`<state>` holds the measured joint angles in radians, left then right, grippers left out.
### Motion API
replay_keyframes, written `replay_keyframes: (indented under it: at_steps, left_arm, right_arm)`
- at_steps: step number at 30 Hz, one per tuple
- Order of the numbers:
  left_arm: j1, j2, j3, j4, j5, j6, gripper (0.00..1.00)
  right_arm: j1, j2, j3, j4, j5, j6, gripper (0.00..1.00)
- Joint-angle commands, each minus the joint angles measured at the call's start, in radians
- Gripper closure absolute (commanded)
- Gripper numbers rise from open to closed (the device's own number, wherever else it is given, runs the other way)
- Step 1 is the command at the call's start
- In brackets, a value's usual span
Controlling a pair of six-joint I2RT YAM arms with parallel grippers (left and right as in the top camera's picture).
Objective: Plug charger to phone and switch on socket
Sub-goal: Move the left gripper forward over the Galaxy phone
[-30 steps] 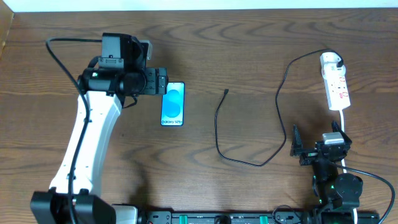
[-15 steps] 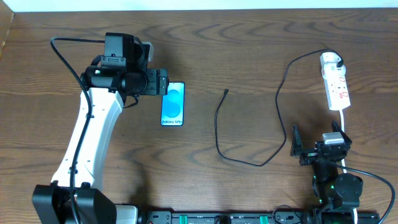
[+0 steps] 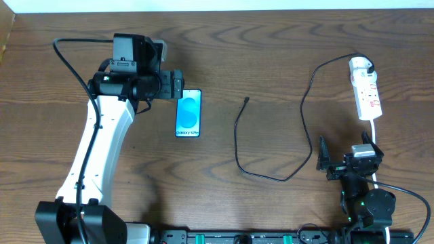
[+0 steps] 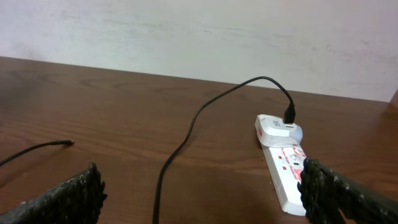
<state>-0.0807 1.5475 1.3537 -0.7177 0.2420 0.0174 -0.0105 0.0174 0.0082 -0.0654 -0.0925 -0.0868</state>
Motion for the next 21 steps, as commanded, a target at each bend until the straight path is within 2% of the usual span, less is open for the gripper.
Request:
replay_keyframes:
  at_steps: [1,9,14,21]
  left_arm:
    - [-0.01,0.0,0.028,0.013,0.004,-0.03,0.07]
    - [-0.062,0.002,0.153,-0.066,-0.15,-0.073,0.07]
    - [-0.067,0.022,0.214,-0.15,-0.158,-0.127,0.07]
    - [-0.091,0.141,0.288,-0.225,-0.172,-0.172,0.06]
  right_arm:
    - [0.003,-0.004,-0.003,-0.002,0.005,0.011,0.01]
    - [0.003,-0.004,-0.003,-0.002,0.005,0.011,0.01]
    - [0.003,-0.004,-0.003,-0.002,0.005,0.011,0.01]
    - [0.003,-0.004,-0.003,-0.002,0.005,0.011,0.01]
